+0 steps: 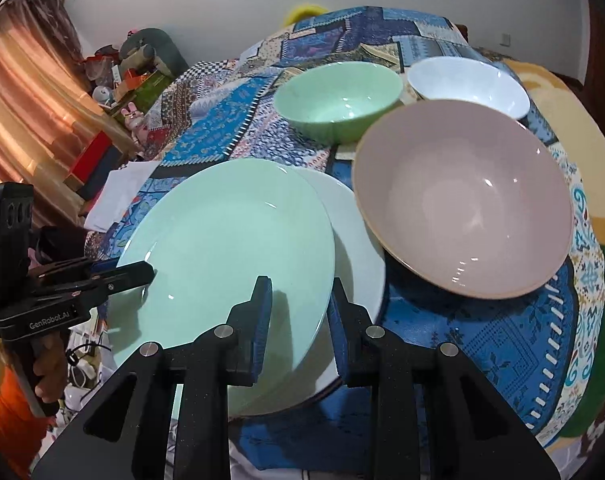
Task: Organize plates and bowls
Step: 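Lower the pale green plate onto the white plate and open the left tool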
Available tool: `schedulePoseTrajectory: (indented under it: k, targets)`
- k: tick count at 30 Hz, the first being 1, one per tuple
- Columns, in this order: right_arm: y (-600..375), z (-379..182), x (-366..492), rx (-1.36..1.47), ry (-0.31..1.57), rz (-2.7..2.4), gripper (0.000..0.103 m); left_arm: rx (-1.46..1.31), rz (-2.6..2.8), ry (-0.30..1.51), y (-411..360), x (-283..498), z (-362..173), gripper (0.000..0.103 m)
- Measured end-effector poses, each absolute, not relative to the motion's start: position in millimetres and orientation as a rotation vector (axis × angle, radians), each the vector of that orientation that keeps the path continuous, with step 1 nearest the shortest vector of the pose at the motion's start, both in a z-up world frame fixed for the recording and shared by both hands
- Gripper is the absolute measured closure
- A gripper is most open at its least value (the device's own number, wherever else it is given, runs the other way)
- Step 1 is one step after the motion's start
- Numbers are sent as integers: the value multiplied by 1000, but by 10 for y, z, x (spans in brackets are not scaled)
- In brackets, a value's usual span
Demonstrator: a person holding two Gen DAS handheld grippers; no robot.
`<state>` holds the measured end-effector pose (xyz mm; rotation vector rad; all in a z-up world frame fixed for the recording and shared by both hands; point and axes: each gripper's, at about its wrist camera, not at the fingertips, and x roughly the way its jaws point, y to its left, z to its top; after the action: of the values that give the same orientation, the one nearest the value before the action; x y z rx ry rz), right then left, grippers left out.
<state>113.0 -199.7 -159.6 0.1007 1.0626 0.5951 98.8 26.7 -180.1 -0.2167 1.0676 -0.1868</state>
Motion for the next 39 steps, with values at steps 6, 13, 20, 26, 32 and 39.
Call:
schedulePoseTrajectory:
  k: [6, 13, 20, 26, 32, 39]
  targets:
    - [-2085, -1697, 1154, 127, 1081, 587, 78, -201, -186, 1090, 172, 1071, -1894, 73]
    - [-2178, -1695, 1172, 172, 1074, 598, 78, -173, -173, 1094, 95, 1160, -1899, 72]
    - [-2181, -1693, 1145, 180, 1071, 606, 78, -173, -154, 1095, 92, 1269, -1925, 72]
    - [-2191, -1684, 1129, 194, 1075, 616, 77, -152, -150, 1097, 79, 1313, -1937, 71]
    - [-2178, -1669, 1119, 186, 1071, 618, 76, -132, -154, 1098, 70, 1316, -1953, 71]
    - [-2178, -1662, 1121, 195, 1070, 611, 76, -107, -144, 1090, 48, 1307, -1961, 71]
